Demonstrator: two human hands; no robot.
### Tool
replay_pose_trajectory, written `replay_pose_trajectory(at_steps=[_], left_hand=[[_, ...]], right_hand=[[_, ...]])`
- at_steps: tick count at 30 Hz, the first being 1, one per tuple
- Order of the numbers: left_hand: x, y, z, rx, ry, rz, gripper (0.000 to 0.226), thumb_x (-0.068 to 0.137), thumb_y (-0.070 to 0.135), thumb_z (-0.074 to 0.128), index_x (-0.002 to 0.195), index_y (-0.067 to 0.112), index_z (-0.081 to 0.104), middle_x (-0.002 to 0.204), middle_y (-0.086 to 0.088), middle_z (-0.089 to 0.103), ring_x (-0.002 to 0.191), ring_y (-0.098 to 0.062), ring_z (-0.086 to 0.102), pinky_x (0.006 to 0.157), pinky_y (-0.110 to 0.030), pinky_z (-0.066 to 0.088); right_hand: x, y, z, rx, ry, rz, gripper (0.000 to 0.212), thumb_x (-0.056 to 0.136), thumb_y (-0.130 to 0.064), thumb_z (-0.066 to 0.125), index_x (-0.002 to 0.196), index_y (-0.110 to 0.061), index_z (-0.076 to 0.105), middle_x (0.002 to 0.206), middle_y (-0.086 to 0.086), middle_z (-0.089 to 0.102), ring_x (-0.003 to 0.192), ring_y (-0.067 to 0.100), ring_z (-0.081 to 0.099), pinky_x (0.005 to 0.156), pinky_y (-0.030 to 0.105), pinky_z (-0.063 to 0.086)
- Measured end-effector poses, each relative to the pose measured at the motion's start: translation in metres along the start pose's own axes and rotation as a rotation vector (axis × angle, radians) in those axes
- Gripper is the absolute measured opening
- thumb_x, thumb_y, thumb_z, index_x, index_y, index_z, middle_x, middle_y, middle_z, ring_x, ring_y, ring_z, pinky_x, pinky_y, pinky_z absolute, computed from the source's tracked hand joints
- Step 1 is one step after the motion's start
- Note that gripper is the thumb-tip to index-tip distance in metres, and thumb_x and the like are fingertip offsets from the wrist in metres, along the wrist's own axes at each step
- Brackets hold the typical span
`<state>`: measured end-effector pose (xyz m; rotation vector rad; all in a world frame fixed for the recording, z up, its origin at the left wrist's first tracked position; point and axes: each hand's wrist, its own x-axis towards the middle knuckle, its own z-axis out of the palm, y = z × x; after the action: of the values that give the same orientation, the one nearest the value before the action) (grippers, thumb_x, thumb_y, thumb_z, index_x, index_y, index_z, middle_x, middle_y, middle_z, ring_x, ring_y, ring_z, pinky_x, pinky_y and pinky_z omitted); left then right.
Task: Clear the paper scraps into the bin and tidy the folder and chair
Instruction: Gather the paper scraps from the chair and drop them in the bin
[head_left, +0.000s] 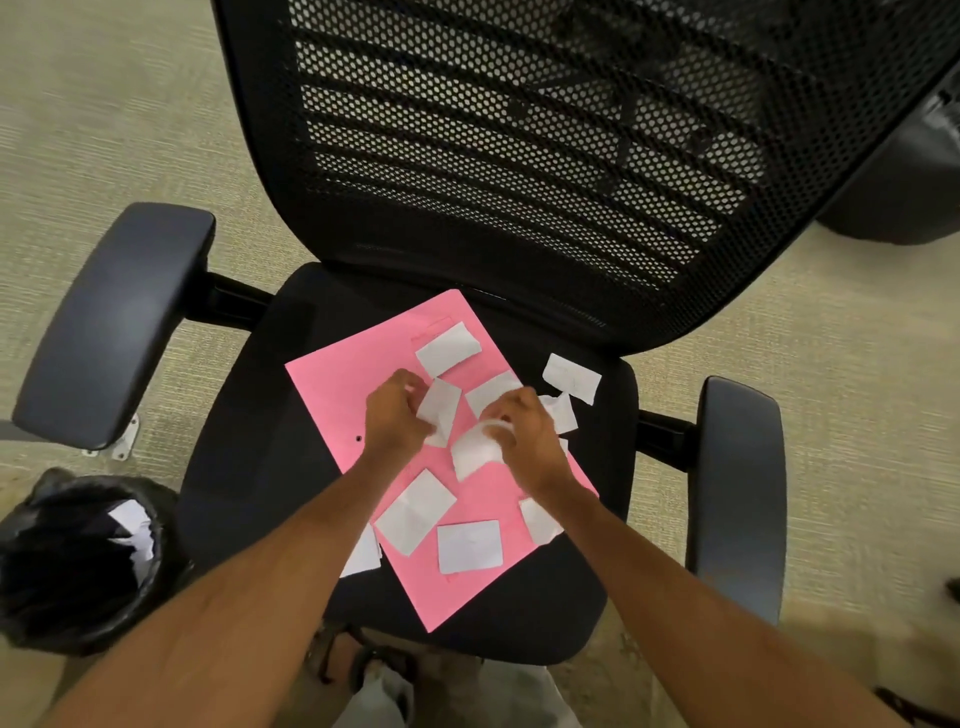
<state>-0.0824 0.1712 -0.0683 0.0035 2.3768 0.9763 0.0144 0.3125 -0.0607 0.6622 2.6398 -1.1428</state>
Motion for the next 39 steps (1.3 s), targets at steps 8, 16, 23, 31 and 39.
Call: replay_pose_trajectory(at_steps=[8,16,23,31,39], left_hand=[[0.010,-0.006,-0.023,0.021,0.016,0.018,0.010,0.082,0.014,0.073,0.078,0.015,0.063,0.070,0.003,0.061,0.062,-0.006,0.055,0.052,-0.016,0.037],[0.036,0.026,-0.018,0.144,0.045,0.128,0.016,0.078,0.008,0.076,0.087,0.010,0.062,0.087,0.000,0.060,0.072,-0.011,0.053,0.053,-0.009,0.033],[0.051,0.041,0.009,0.300,0.071,0.188,0.029,0.078,0.014,0.077,0.103,0.004,0.066,0.110,-0.015,0.063,0.101,-0.028,0.059,0.077,-0.035,0.052],[0.046,0.034,0.023,0.410,0.083,0.227,0.036,0.085,0.008,0.071,0.120,0.007,0.062,0.118,-0.015,0.059,0.109,-0.031,0.054,0.088,-0.042,0.052],[0.038,0.029,0.014,0.227,0.043,0.179,0.042,0.078,0.010,0.076,0.104,0.009,0.044,0.099,-0.011,0.059,0.097,-0.030,0.061,0.073,-0.043,0.057]], right_hand=[[0.035,-0.006,-0.001,-0.328,-0.063,0.007,0.019,0.088,-0.003,0.062,0.107,-0.008,0.061,0.143,0.005,0.040,0.131,0.024,0.033,0.100,0.033,0.045],[0.034,-0.011,0.014,-0.463,0.036,-0.020,0.034,0.086,0.001,0.062,0.117,-0.013,0.058,0.124,0.010,0.048,0.114,0.026,0.044,0.100,0.035,0.042],[0.015,-0.011,-0.006,-0.145,0.080,0.008,0.038,0.088,0.000,0.060,0.121,-0.013,0.044,0.102,0.011,0.062,0.095,0.026,0.059,0.086,0.042,0.048],[0.007,0.007,-0.036,-0.028,0.178,0.168,0.024,0.093,-0.007,0.056,0.117,-0.004,0.059,0.125,0.012,0.048,0.113,0.019,0.043,0.084,0.022,0.040],[0.013,0.019,-0.034,-0.067,0.198,0.420,0.035,0.091,-0.013,0.061,0.126,-0.010,0.056,0.138,0.015,0.041,0.126,0.029,0.036,0.090,0.031,0.042]])
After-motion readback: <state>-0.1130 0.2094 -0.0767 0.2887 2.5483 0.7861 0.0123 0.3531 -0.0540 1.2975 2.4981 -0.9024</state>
